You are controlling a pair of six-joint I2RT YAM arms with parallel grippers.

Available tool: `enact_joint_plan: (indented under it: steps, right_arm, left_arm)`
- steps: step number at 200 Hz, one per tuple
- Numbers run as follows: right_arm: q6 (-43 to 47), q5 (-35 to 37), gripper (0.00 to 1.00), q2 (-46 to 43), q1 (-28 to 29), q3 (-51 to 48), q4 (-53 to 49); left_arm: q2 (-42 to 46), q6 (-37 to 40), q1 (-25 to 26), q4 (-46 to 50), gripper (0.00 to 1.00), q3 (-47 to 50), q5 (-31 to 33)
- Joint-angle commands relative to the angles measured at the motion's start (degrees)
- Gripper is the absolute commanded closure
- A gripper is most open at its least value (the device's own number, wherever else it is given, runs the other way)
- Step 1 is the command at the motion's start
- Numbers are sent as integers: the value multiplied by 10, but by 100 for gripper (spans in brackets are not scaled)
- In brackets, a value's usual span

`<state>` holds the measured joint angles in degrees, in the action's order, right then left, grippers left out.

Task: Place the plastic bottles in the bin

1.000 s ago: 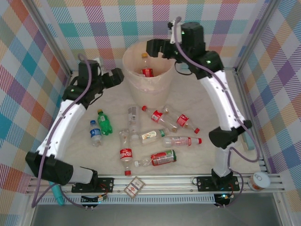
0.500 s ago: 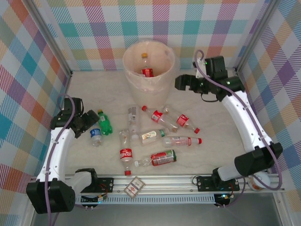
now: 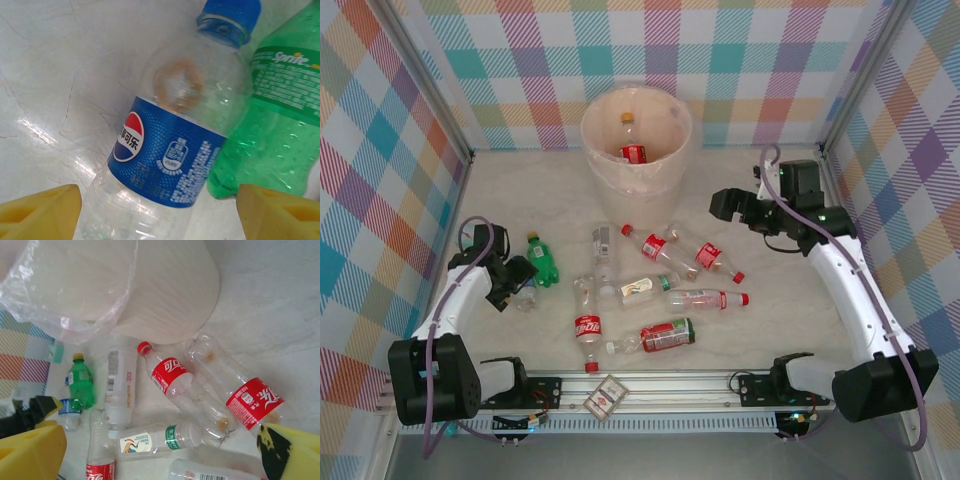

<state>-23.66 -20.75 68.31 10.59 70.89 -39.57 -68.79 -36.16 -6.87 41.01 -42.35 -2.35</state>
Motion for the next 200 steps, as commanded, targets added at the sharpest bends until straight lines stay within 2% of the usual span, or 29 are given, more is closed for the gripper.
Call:
enact_joint_plan:
  steps: [1, 50, 86, 121, 147, 172, 200]
  right_arm:
    - [-30, -52, 3, -17, -12, -20, 43]
    - [-47, -44, 2, -33, -14, -38, 52]
    - [-53, -36, 2, -36, -15, -43, 52]
    - [-94, -50, 2, -5, -16, -13, 86]
    - [-112, -61, 2, 35, -16, 23, 102]
    - [-167, -79, 3, 58, -16, 18, 179]
    - [-212, -88, 10, 119, -9, 48, 250]
  left_arm:
    - [-3, -19, -6, -31, 23, 21, 11]
    - [-35, -22, -6, -73, 27, 43, 9]
    - [-31, -10, -6, -73, 36, 36, 14]
    - [37, 61, -6, 0, 40, -44, 67]
    - [85, 89, -5, 38, 40, -96, 83]
    - [109, 85, -5, 25, 42, -168, 38]
    - [63, 68, 17, -27, 47, -313, -29]
